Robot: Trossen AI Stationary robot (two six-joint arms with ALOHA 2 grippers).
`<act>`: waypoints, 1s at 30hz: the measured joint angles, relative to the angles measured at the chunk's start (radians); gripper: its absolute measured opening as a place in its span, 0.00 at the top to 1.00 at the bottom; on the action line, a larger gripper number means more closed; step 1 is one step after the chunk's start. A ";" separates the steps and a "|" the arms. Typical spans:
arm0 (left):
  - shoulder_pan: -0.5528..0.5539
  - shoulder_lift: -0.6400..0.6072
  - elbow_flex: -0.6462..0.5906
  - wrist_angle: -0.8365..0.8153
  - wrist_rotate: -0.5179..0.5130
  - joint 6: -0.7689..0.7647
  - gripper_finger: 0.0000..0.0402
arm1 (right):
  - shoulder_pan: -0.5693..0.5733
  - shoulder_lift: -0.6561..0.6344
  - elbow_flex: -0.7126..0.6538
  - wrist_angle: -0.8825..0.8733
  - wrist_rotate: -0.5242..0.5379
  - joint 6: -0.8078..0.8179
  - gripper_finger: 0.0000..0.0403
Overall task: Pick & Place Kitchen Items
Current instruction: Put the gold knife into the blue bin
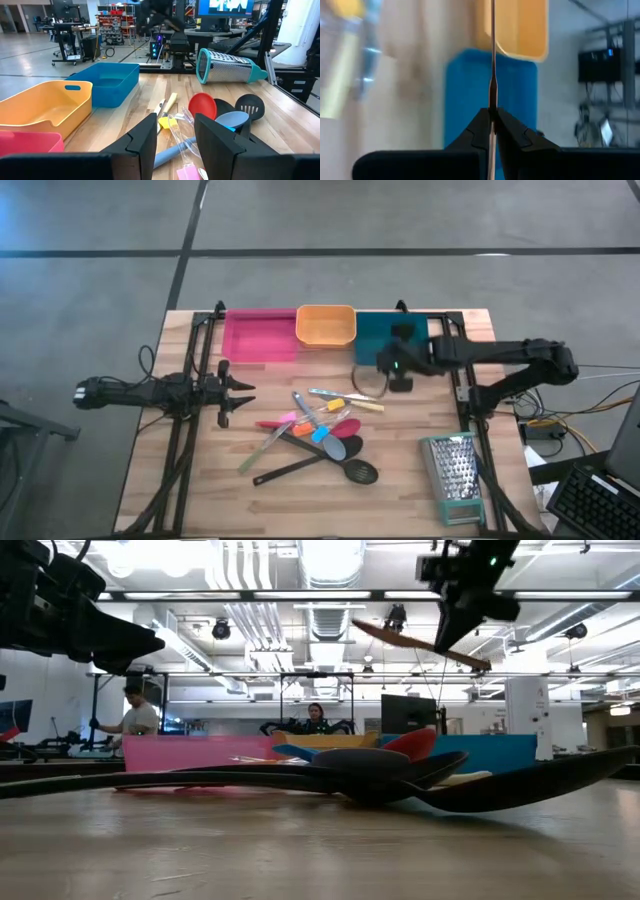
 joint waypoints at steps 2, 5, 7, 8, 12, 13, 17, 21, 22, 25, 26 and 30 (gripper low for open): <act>0.000 0.000 0.000 0.000 0.000 0.000 0.66 | -0.072 0.003 0.000 0.000 -0.003 -0.019 0.97; 0.000 0.000 0.000 0.000 0.000 0.000 0.66 | -0.176 0.021 0.000 0.001 -0.051 -0.025 0.97; 0.000 0.000 0.000 0.000 0.000 0.000 0.66 | -0.243 0.036 0.000 0.001 -0.111 -0.016 0.97; 0.000 0.000 0.000 0.000 0.000 0.000 0.66 | -0.273 0.044 0.000 0.003 -0.137 -0.006 0.97; 0.000 0.000 0.000 0.000 0.000 0.000 0.66 | -0.379 0.084 0.000 0.005 -0.170 0.026 0.97; 0.000 0.000 0.000 0.000 0.000 0.000 0.66 | -0.401 0.094 0.000 0.005 -0.170 0.026 0.97; 0.000 0.000 0.000 0.000 0.000 0.000 0.66 | -0.473 0.144 0.000 0.017 -0.170 0.029 0.97; 0.000 0.000 0.000 0.000 0.000 0.000 0.66 | -0.522 0.211 0.000 0.038 -0.171 0.029 0.97; 0.000 0.000 0.000 0.000 0.000 0.000 0.66 | -0.532 0.231 0.000 0.042 -0.174 0.029 0.97; 0.000 0.000 0.000 0.000 0.000 0.000 0.66 | -0.559 0.296 0.000 0.050 -0.211 0.044 0.97; 0.000 0.000 0.000 0.000 0.000 0.000 0.66 | -0.567 0.318 0.000 0.050 -0.218 0.047 0.97; 0.000 0.000 0.000 0.000 0.000 0.000 0.66 | -0.595 0.399 0.000 0.050 -0.222 0.050 0.97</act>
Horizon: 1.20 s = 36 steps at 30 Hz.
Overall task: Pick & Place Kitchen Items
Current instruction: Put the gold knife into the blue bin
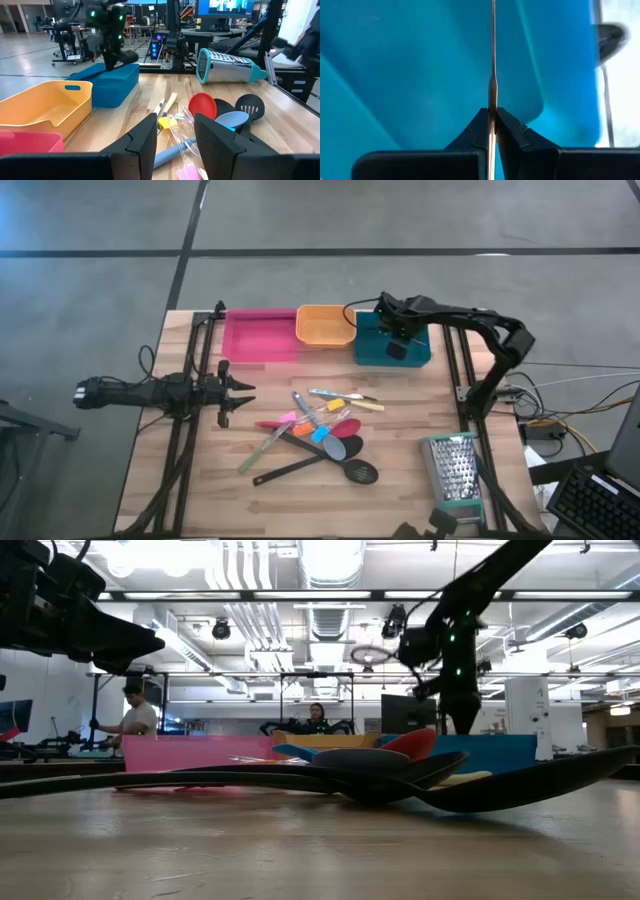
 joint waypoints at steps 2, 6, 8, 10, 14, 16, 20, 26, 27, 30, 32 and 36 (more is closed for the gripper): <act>0.000 0.000 0.000 0.000 0.000 0.000 0.66 | -0.008 0.031 0.000 0.000 0.000 0.005 0.97; 0.000 0.000 0.000 0.000 0.000 0.000 0.66 | -0.012 0.080 0.000 0.004 -0.003 0.007 0.97; 0.000 0.000 0.000 0.000 0.000 0.000 0.66 | -0.012 0.098 0.000 0.013 -0.031 0.015 0.97; 0.000 0.000 0.000 0.000 0.000 0.000 0.66 | -0.012 0.112 0.000 0.025 -0.079 0.020 0.97; 0.000 0.000 0.000 0.000 0.000 0.000 0.66 | -0.012 0.130 -0.001 0.052 -0.115 0.020 0.97; 0.000 0.000 0.000 0.000 0.000 0.000 0.66 | -0.012 0.136 -0.001 0.052 -0.128 0.021 0.97; 0.000 0.000 0.000 0.000 0.000 0.000 0.66 | -0.012 0.143 0.000 0.052 -0.133 0.024 0.97; 0.000 0.000 0.000 0.000 0.000 0.000 0.66 | -0.012 0.142 0.000 0.052 -0.134 0.022 0.96; 0.000 0.000 0.000 0.000 0.000 0.000 0.66 | -0.012 0.142 0.000 0.052 -0.134 0.022 0.95; 0.000 0.000 0.000 0.000 0.000 0.000 0.66 | -0.012 0.141 0.000 0.050 -0.138 0.020 0.89; 0.000 0.000 0.000 0.000 0.000 0.000 0.66 | -0.012 0.139 -0.002 0.052 -0.151 0.021 0.84; 0.000 0.000 0.000 0.000 0.000 0.000 0.66 | -0.012 0.136 -0.002 0.052 -0.176 0.024 0.73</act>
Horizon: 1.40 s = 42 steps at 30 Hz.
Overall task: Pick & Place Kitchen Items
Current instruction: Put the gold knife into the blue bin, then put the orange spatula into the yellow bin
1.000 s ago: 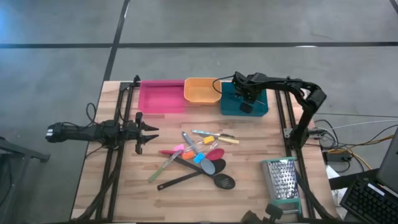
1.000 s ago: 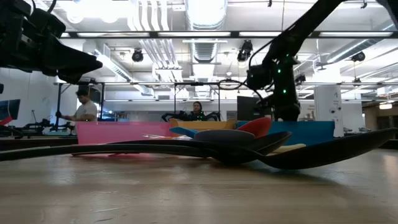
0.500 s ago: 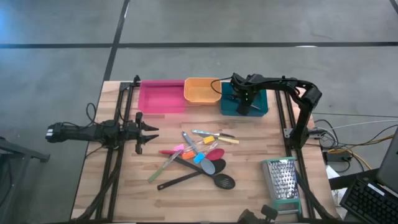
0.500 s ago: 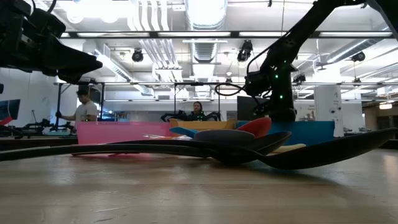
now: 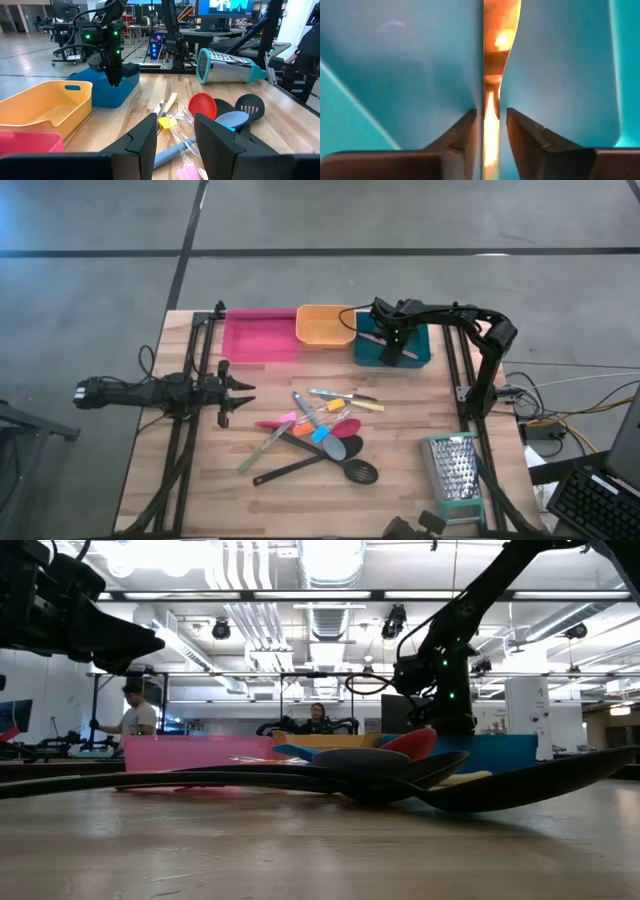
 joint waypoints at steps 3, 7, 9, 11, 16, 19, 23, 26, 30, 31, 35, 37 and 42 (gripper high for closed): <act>0.000 0.000 0.000 0.000 0.000 0.000 0.66 | 0.001 -0.015 0.000 -0.005 -0.003 -0.014 0.65; 0.000 0.000 0.000 0.000 0.000 0.000 0.66 | 0.000 -0.066 0.000 -0.010 -0.004 -0.022 0.59; 0.000 0.000 0.000 0.000 0.000 0.000 0.66 | 0.000 -0.104 0.000 -0.023 -0.005 -0.021 0.57; 0.000 0.000 0.000 0.000 0.000 0.000 0.66 | 0.002 -0.153 0.000 -0.034 -0.008 -0.018 0.56; 0.000 0.000 0.000 0.000 0.000 0.000 0.66 | 0.010 -0.311 0.000 -0.054 -0.064 0.009 0.59; 0.000 0.000 0.000 0.000 0.000 0.000 0.66 | 0.025 -0.423 -0.001 -0.055 -0.157 0.037 0.63; 0.000 0.000 0.000 0.000 0.000 0.000 0.66 | 0.064 -0.570 -0.004 -0.045 -0.259 0.069 0.70; 0.000 0.000 0.000 0.000 0.000 0.000 0.66 | 0.108 -0.663 -0.013 -0.021 -0.333 0.093 0.76; 0.000 0.000 0.000 0.000 0.000 0.000 0.66 | 0.186 -0.763 -0.034 0.027 -0.411 0.109 0.82; 0.000 0.000 0.000 0.000 0.000 0.000 0.66 | 0.208 -0.784 -0.041 0.044 -0.420 0.111 0.84; 0.000 0.000 0.000 0.000 0.000 0.000 0.66 | 0.303 -0.845 -0.071 0.116 -0.423 0.114 0.88; 0.000 0.000 0.000 0.000 0.000 0.000 0.66 | 0.351 -0.856 -0.083 0.156 -0.424 0.114 0.90; 0.000 0.000 0.000 0.000 0.000 0.000 0.66 | 0.470 -0.837 -0.089 0.227 -0.427 0.142 0.93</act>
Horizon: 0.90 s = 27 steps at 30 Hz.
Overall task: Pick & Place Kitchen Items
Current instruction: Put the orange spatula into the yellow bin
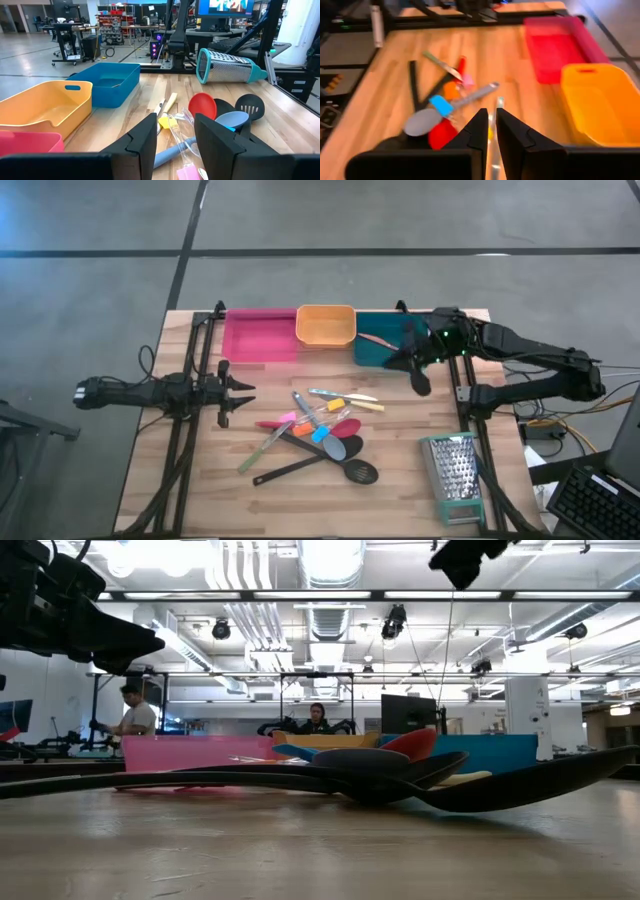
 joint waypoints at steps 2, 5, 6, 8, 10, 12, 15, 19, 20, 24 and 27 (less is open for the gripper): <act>0.000 0.000 0.000 0.000 0.000 0.000 0.66 | 0.048 0.021 0.000 0.029 0.000 -0.003 0.93; 0.000 0.000 0.000 0.000 0.000 0.000 0.66 | 0.114 0.064 0.000 0.079 0.000 -0.011 0.92; 0.000 0.000 0.000 0.000 0.000 0.000 0.66 | 0.133 0.080 0.000 0.094 0.000 -0.010 0.91; 0.000 0.000 0.000 0.000 0.000 0.000 0.66 | 0.165 0.114 0.000 0.113 0.000 -0.015 0.90; 0.000 0.000 0.000 0.000 0.000 0.000 0.66 | 0.187 0.151 0.001 0.123 0.001 -0.036 0.89; 0.000 0.000 0.000 0.000 0.000 0.000 0.66 | 0.201 0.189 0.003 0.124 0.001 -0.056 0.87; 0.000 0.000 0.000 0.000 0.000 0.000 0.66 | 0.212 0.251 0.007 0.124 0.001 -0.056 0.85; 0.000 0.000 0.000 0.000 0.000 0.000 0.66 | 0.216 0.335 0.008 0.123 0.002 -0.056 0.81; 0.000 0.000 0.000 0.000 0.000 0.000 0.66 | 0.216 0.355 0.008 0.123 0.002 -0.056 0.80; 0.000 0.000 0.000 0.000 0.000 0.000 0.66 | 0.216 0.435 0.008 0.136 0.002 -0.056 0.75; 0.000 0.000 0.000 0.000 0.000 0.000 0.66 | 0.216 0.488 0.009 0.157 0.002 -0.056 0.72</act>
